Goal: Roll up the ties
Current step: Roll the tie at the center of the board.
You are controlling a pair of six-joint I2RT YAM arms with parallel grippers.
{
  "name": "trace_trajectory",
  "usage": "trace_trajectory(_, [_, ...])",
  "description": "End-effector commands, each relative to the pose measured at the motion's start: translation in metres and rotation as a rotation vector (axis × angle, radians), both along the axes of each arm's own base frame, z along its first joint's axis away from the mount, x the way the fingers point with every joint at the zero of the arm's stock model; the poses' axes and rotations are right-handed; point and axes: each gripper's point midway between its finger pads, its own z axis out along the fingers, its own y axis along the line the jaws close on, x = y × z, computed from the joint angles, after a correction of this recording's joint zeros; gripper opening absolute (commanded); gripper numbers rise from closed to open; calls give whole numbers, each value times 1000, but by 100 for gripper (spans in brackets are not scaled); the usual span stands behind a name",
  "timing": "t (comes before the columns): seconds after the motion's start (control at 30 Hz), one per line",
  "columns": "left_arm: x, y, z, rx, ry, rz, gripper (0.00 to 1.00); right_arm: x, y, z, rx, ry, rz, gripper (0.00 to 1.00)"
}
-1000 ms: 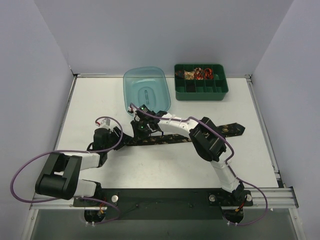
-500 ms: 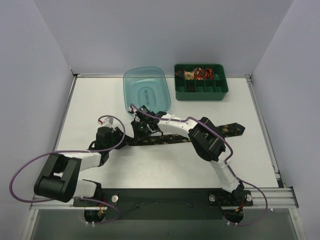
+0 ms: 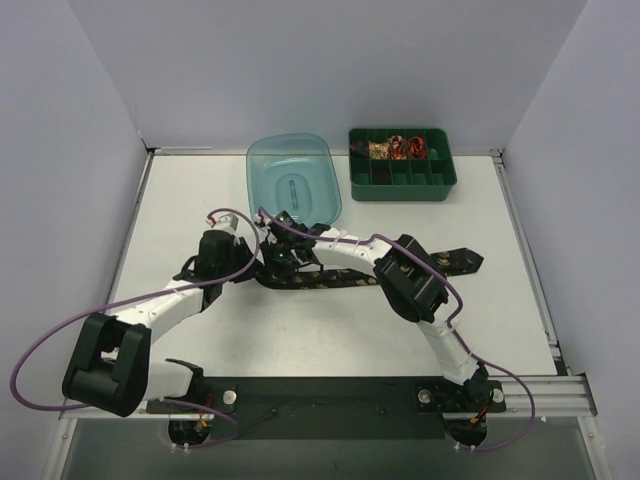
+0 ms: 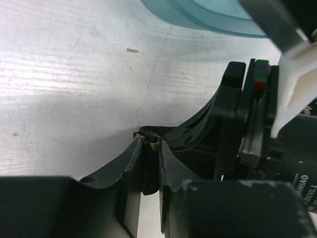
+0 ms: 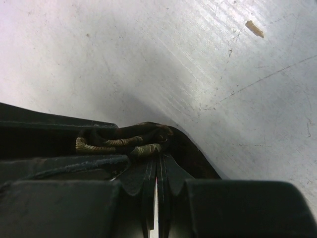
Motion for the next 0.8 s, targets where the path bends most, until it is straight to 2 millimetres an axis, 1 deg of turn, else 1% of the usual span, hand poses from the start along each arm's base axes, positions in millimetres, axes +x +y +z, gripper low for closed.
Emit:
trace_trajectory(0.0, [13,-6,19,114,-23,-72,13,4,1,11,15,7,-32,0])
trace_trajectory(0.03, [9,-3,11,152,16,-71,13,4,-2,16,27,11,-34,0])
trace_trajectory(0.1, [8,-2,7,199,44,-83,11,13,-8,26,53,3,-60,0])
trace_trajectory(0.13, [7,-2,1,235,58,-81,9,13,-11,32,64,1,-67,0])
trace_trajectory(0.27, [2,1,-5,311,81,-80,1,18,-22,47,86,-8,-88,0])
trace_trajectory(0.3, [3,1,-5,322,79,-78,0,19,-24,54,96,-19,-90,0])
trace_trajectory(0.37, [2,4,-4,355,80,-68,0,20,-33,54,91,-13,-105,0])
trace_trajectory(0.4, [3,5,-2,365,75,-63,0,20,-35,59,100,-16,-106,0])
trace_trajectory(0.47, [2,10,0,409,77,-47,0,22,-41,60,104,-13,-118,0])
trace_trajectory(0.5, [2,11,0,422,77,-42,0,22,-42,67,119,-17,-116,0])
trace_trajectory(0.53, [4,14,3,440,70,-27,0,22,-43,69,123,-19,-116,0])
trace_trajectory(0.6, [3,15,4,463,77,-26,0,23,-48,74,132,-23,-124,0])
trace_trajectory(0.63, [5,18,6,479,72,-19,0,24,-50,75,132,-25,-128,0])
trace_trajectory(0.7, [3,18,6,501,79,-24,0,24,-55,75,130,-24,-137,0])
trace_trajectory(0.77, [3,23,8,539,87,-11,0,25,-59,75,126,-24,-143,0])
